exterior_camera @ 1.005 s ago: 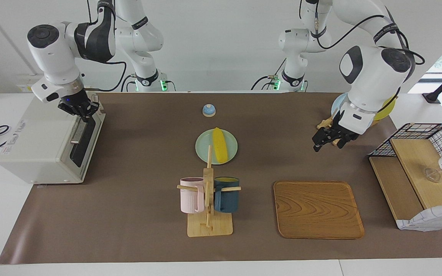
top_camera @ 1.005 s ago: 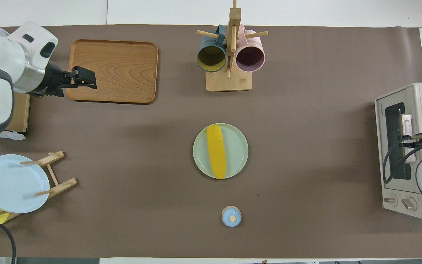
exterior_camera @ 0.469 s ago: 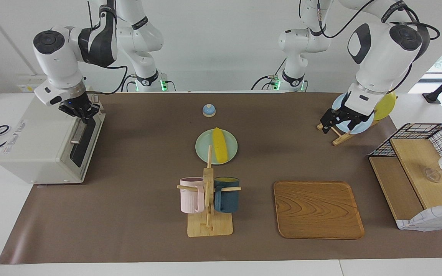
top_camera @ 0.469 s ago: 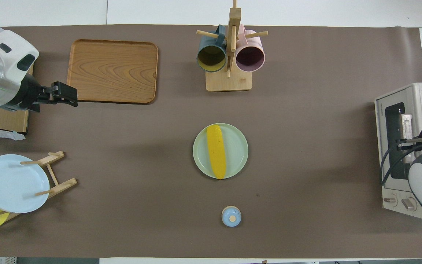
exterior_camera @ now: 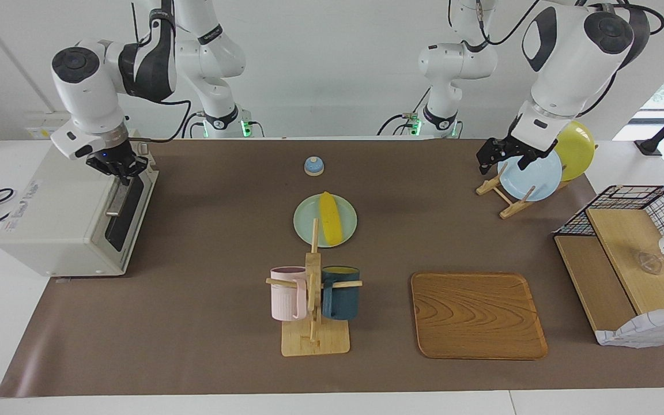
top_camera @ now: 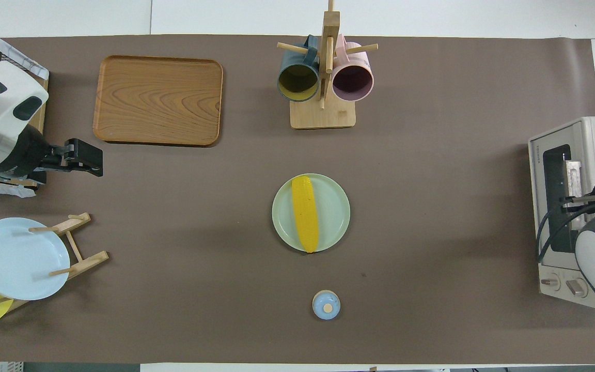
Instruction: Put corn in oven
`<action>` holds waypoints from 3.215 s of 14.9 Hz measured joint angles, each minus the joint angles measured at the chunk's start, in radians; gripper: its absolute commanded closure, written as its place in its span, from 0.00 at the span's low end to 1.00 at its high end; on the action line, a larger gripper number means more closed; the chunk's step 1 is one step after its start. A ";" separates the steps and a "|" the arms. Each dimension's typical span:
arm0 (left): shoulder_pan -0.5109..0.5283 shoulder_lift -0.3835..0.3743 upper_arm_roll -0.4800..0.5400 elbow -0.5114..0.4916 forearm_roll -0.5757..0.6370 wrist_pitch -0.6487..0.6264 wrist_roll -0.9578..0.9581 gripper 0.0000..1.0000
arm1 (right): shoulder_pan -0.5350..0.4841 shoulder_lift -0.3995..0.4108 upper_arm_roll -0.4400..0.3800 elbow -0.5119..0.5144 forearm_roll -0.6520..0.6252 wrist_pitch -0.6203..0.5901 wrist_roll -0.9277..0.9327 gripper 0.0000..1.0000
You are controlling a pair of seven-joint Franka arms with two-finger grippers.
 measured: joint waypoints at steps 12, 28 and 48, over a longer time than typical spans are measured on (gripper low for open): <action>-0.013 -0.002 -0.002 -0.016 -0.013 0.000 0.000 0.00 | 0.009 0.011 0.013 -0.014 0.009 0.005 0.000 1.00; -0.038 -0.005 0.002 -0.007 -0.038 0.002 -0.001 0.00 | 0.137 0.166 0.044 -0.167 0.144 0.338 0.168 1.00; -0.009 -0.005 0.008 0.009 -0.036 -0.006 -0.001 0.00 | 0.385 0.251 0.051 -0.091 0.249 0.412 0.416 0.00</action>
